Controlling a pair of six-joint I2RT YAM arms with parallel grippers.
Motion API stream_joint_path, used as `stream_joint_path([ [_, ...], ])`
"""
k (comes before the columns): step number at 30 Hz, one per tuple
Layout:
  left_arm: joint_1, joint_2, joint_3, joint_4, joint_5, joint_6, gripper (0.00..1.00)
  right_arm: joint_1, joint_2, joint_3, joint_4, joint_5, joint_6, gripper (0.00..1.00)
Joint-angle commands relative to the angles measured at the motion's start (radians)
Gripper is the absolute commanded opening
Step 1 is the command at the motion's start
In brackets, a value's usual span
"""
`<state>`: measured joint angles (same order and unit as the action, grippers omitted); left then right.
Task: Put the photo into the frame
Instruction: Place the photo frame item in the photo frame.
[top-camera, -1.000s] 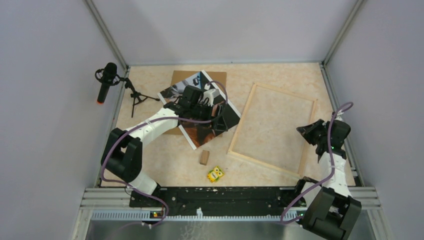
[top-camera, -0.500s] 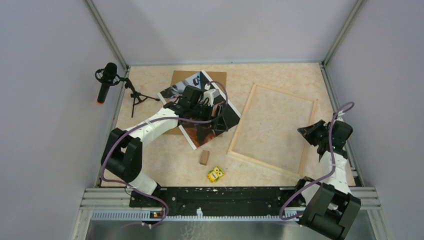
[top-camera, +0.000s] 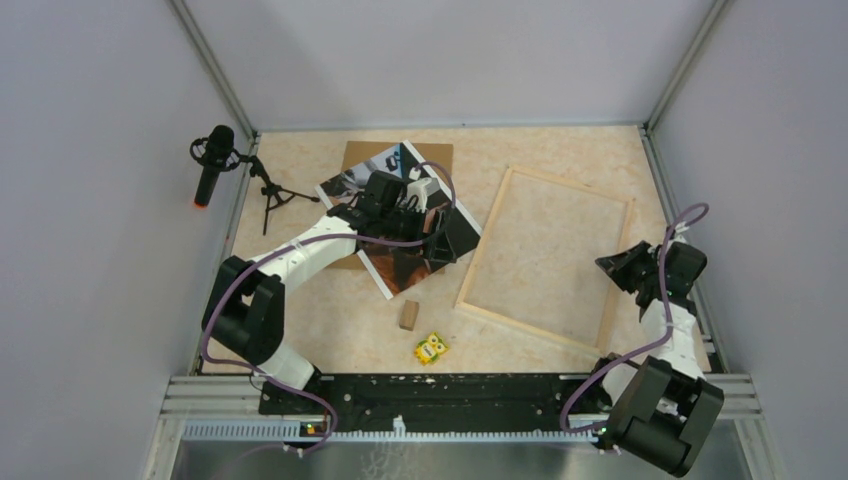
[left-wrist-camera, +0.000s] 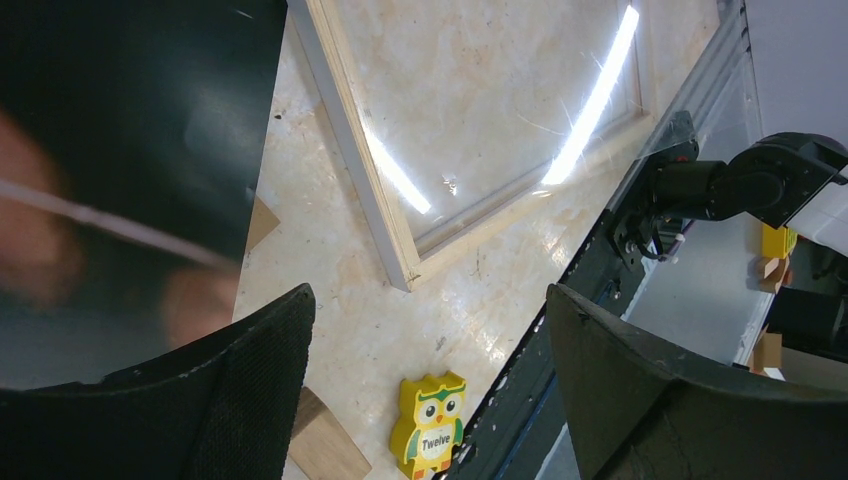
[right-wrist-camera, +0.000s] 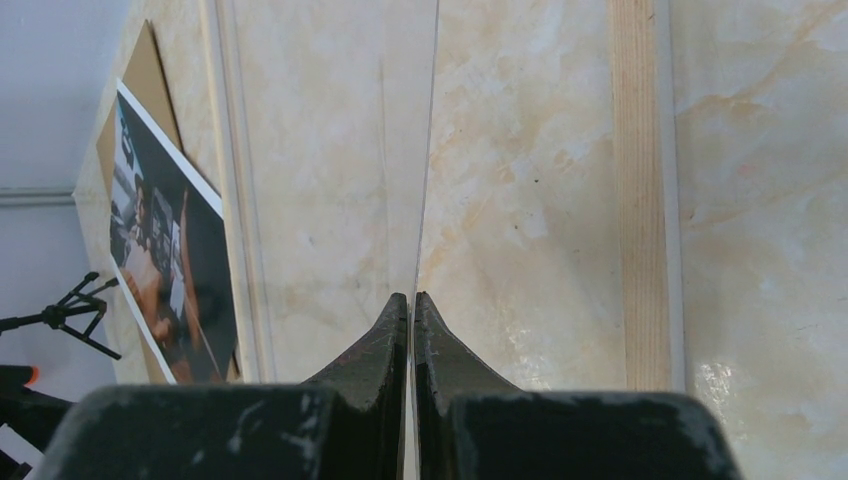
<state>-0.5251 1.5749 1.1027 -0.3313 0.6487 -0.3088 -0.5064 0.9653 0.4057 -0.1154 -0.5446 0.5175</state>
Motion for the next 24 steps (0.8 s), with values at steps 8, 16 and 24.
stream_joint_path([
  [8, 0.004, -0.008, -0.003, 0.043, 0.022, 0.005, 0.89, -0.012, 0.064, 0.034, 0.087, -0.015, -0.050, 0.00],
  [16, 0.004, -0.003, -0.003, 0.043, 0.023, 0.006, 0.89, -0.024, 0.064, 0.046, 0.077, -0.013, -0.056, 0.00],
  [24, 0.005, -0.003, -0.001, 0.043, 0.026, 0.005, 0.89, -0.043, 0.064, 0.044, 0.065, -0.016, -0.070, 0.00],
])
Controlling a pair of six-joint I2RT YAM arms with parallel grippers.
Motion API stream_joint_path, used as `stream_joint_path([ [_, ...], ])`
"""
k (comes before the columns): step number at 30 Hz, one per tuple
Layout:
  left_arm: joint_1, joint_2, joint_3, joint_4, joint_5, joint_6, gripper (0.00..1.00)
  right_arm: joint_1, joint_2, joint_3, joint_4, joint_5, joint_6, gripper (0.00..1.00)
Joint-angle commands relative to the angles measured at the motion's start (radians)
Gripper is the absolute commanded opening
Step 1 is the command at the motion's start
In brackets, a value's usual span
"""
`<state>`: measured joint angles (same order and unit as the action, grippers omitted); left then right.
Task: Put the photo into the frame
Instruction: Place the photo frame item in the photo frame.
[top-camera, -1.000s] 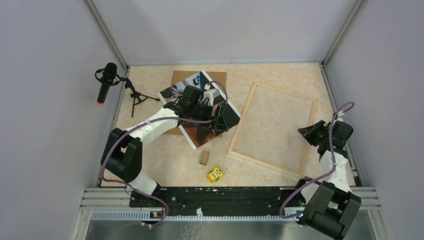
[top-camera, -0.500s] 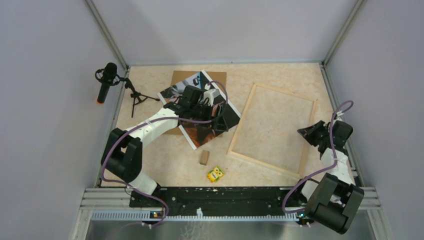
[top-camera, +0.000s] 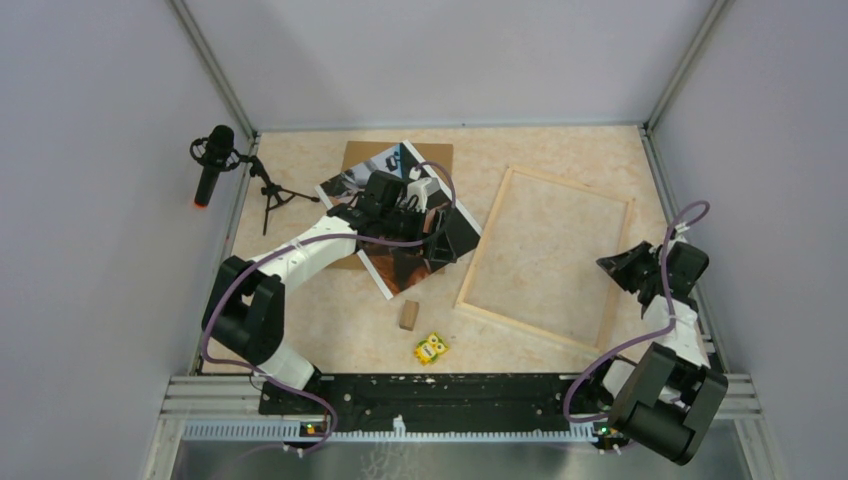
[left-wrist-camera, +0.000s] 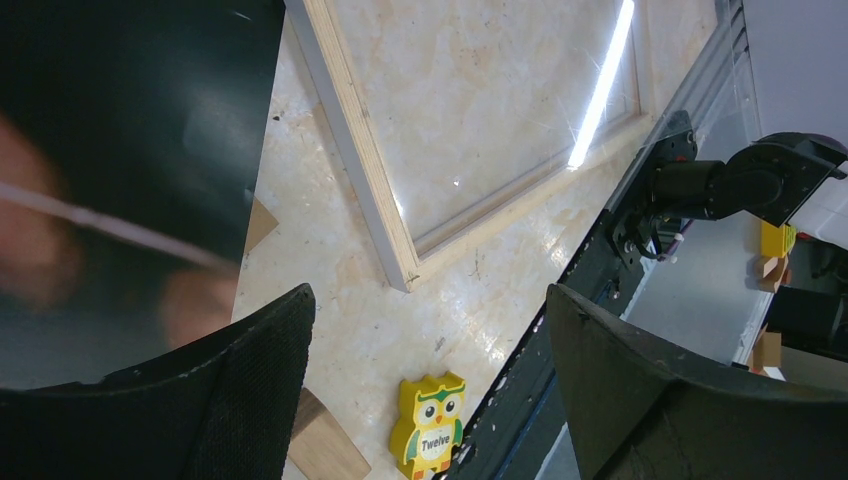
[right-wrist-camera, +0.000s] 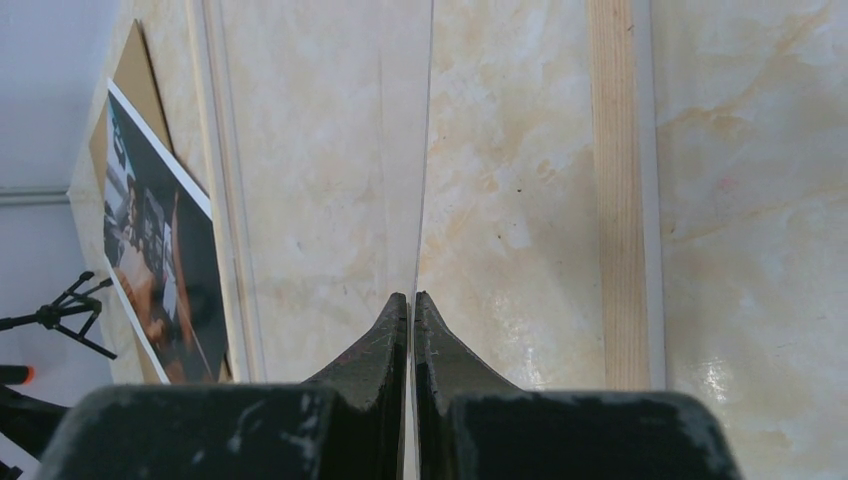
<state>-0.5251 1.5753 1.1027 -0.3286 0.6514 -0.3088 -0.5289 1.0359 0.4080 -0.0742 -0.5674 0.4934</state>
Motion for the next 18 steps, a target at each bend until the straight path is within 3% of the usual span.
stream_joint_path([
  [1, 0.004, -0.003, -0.002, 0.040, 0.022, 0.005, 0.89, -0.022, -0.008, 0.042, 0.023, 0.006, -0.047, 0.00],
  [18, 0.005, 0.000, -0.003, 0.043, 0.025, 0.005, 0.89, -0.033, 0.011, 0.041, 0.035, 0.006, -0.059, 0.00],
])
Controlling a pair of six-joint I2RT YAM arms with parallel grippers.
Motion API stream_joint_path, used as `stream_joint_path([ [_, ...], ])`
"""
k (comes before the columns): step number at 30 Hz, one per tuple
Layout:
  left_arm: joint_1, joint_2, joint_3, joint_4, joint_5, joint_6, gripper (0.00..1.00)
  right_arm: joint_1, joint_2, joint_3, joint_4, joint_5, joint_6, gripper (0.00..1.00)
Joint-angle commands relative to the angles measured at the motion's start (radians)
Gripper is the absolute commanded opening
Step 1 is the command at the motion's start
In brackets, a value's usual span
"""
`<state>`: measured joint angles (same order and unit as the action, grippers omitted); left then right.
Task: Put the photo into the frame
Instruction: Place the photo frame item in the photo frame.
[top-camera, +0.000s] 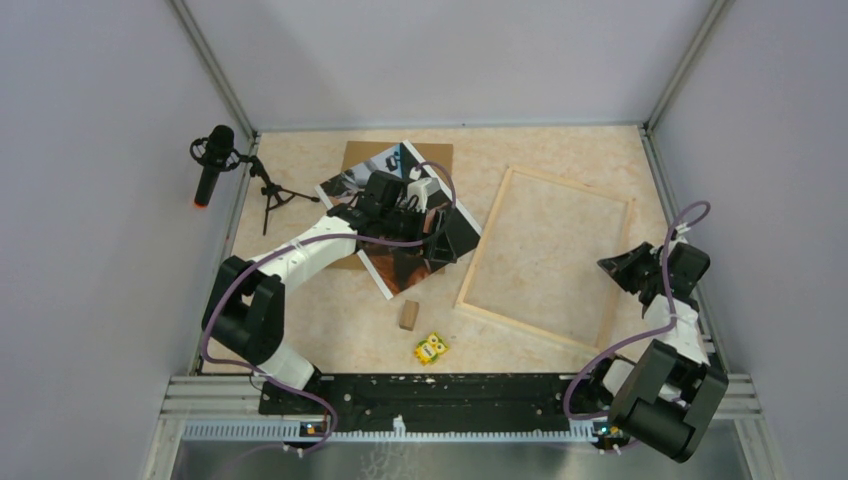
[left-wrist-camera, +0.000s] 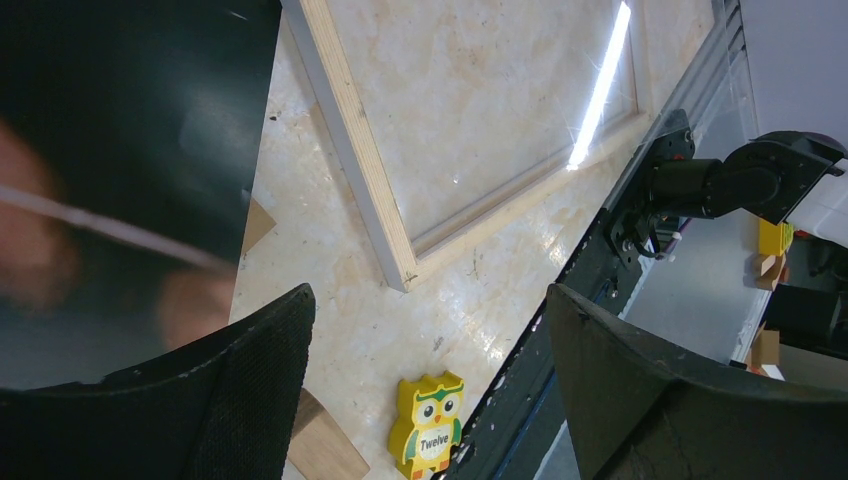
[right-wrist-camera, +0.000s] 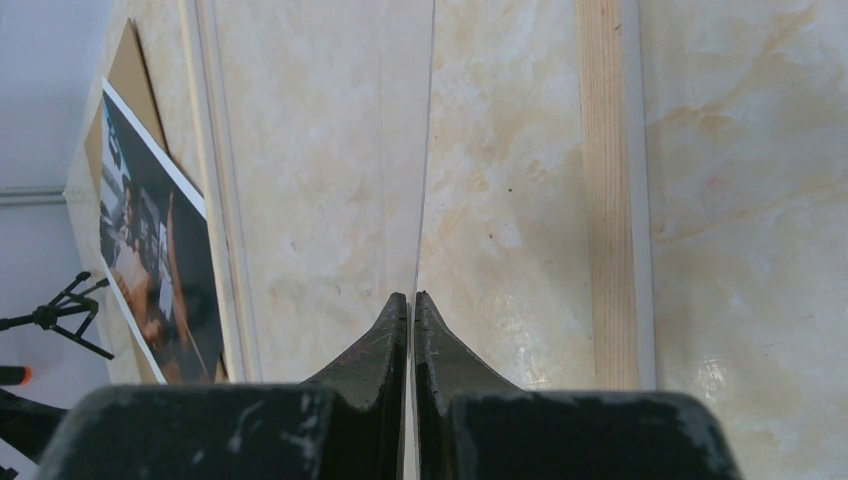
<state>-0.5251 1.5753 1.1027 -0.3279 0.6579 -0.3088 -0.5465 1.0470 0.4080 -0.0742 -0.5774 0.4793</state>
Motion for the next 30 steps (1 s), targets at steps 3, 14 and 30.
stream_joint_path([
  [3, 0.005, 0.000, -0.003, 0.042, 0.020, 0.004, 0.89, -0.018, 0.007, 0.039, 0.041, 0.013, -0.044, 0.00],
  [14, 0.005, -0.003, -0.003, 0.041, 0.020, 0.007, 0.89, -0.023, 0.039, 0.047, 0.066, -0.009, -0.043, 0.00],
  [30, 0.005, -0.005, -0.004, 0.044, 0.031, 0.002, 0.89, -0.023, 0.091, 0.037, 0.110, -0.059, -0.041, 0.04],
])
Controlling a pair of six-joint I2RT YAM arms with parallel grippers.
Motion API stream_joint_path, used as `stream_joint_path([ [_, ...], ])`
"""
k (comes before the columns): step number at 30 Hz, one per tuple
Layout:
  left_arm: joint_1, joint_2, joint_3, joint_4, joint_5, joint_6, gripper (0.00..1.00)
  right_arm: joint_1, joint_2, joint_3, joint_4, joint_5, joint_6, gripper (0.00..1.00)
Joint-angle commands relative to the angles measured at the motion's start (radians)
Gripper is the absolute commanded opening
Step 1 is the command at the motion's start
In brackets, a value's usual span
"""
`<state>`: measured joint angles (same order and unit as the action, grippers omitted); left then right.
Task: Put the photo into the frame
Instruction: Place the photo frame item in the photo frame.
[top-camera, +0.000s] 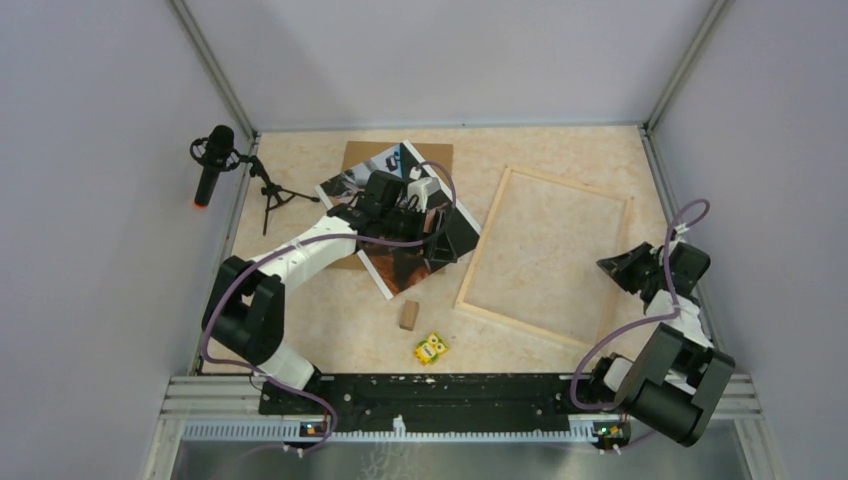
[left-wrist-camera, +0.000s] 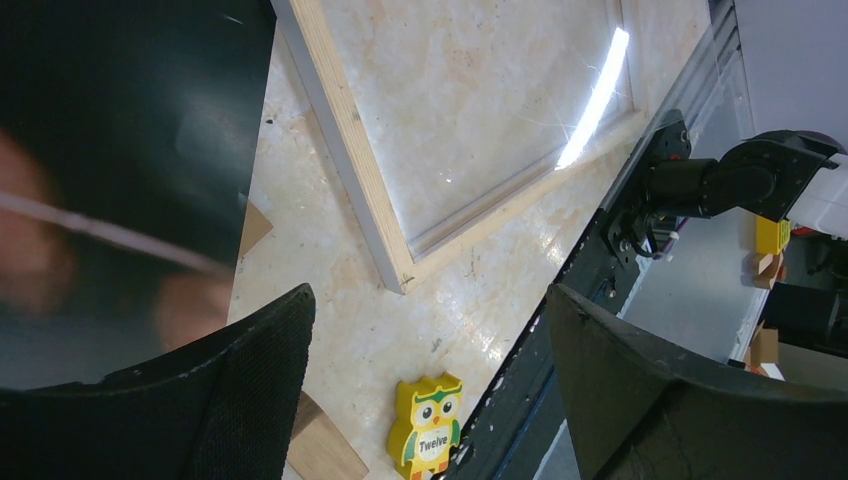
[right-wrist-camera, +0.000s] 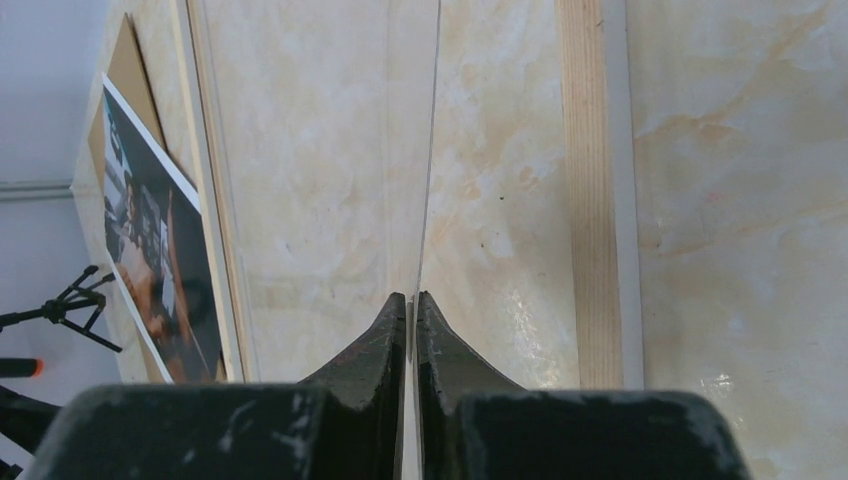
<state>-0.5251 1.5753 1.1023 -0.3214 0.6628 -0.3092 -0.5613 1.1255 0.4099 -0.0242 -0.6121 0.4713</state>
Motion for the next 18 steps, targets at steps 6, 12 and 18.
stream_joint_path([
  [6, 0.005, -0.007, -0.006, 0.041, 0.030, -0.001, 0.89, -0.008, 0.003, 0.055, 0.014, 0.005, -0.049, 0.27],
  [12, 0.005, -0.018, -0.008, 0.048, 0.040, -0.005, 0.89, 0.006, -0.010, 0.129, -0.156, 0.118, -0.067, 0.60],
  [18, 0.006, -0.041, -0.013, 0.053, 0.051, -0.007, 0.89, 0.107, -0.026, 0.253, -0.373, 0.385, -0.049, 0.98],
])
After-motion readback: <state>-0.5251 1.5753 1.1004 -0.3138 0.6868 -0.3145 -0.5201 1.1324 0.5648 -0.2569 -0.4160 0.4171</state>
